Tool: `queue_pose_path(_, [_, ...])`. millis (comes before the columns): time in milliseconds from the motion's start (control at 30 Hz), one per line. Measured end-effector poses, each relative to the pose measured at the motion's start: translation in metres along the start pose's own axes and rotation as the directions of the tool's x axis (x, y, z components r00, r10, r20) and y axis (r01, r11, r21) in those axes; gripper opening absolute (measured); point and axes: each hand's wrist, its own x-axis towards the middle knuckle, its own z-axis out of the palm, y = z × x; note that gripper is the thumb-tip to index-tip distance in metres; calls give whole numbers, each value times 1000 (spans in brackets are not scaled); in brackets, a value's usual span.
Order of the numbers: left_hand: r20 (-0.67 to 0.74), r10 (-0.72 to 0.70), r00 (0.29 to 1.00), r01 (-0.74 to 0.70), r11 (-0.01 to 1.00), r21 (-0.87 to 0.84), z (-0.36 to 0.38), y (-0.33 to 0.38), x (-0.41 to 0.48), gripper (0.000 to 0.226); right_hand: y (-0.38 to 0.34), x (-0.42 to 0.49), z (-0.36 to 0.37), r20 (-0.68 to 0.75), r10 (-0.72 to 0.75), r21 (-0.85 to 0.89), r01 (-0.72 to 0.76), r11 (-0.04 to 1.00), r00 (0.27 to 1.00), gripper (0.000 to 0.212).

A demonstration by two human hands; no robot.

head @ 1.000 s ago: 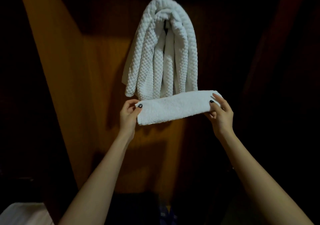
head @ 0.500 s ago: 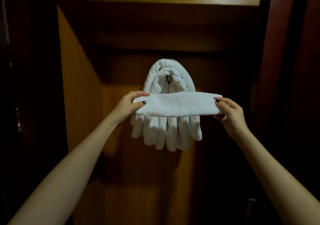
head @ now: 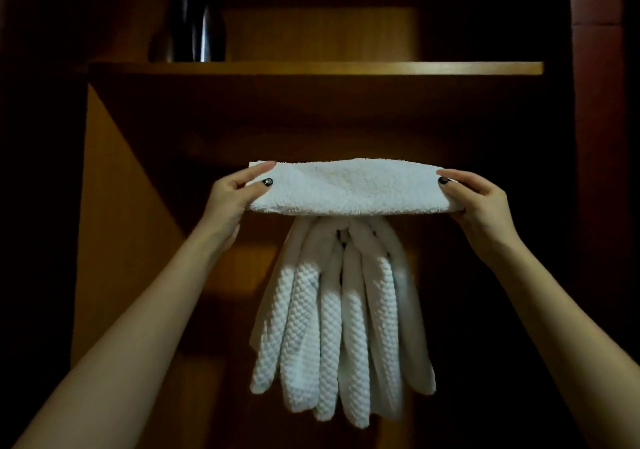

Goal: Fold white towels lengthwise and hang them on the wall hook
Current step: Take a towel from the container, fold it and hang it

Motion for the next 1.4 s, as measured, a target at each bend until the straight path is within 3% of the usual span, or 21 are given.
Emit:
queue_pose_path(333, [0,-233,972,231,963,-143,1,-59,102,14,61,90,35,-8,211,88,-210,974,977,7])
queue_pose_path(533, [11,-403,915,398,898,-185,-1,-94,126,20,93,112,33,-22,313,76,-311,948,949,27])
queue_pose_path(633, [15,-470,883,462,861,-211,-1,-109,130,17,104,115,33,-31,381,98,-377,921,924,14])
queue_pose_path(900, [56,-492,869,474,795,-379,-4,-106,122,21,101,118,30,-37,394,189,-381,905,918,14])
queue_pose_path(1033, [64,-405,912,407,877,-255,-8,-96,112,41,91,107,22,90,284,133,-294,947,955,31])
queue_pose_path(1100, [86,-441,893,450,872,-196,-5,-100,98,46,92,100,25,102,309,65,-316,946,946,22])
queue_pose_path(1167, [122,-504,855,518,837,-176,-2,-109,79,43,99,90,28,108,385,26,-390,920,916,18])
queue_pose_path(1267, [139,-526,839,544,813,-208,6,-116,52,14,115,67,35,141,435,-23,-436,900,889,17])
queue_pose_path(1400, [98,-489,867,498,841,-209,16,-115,31,26,120,41,40,91,368,-21,-368,930,925,14])
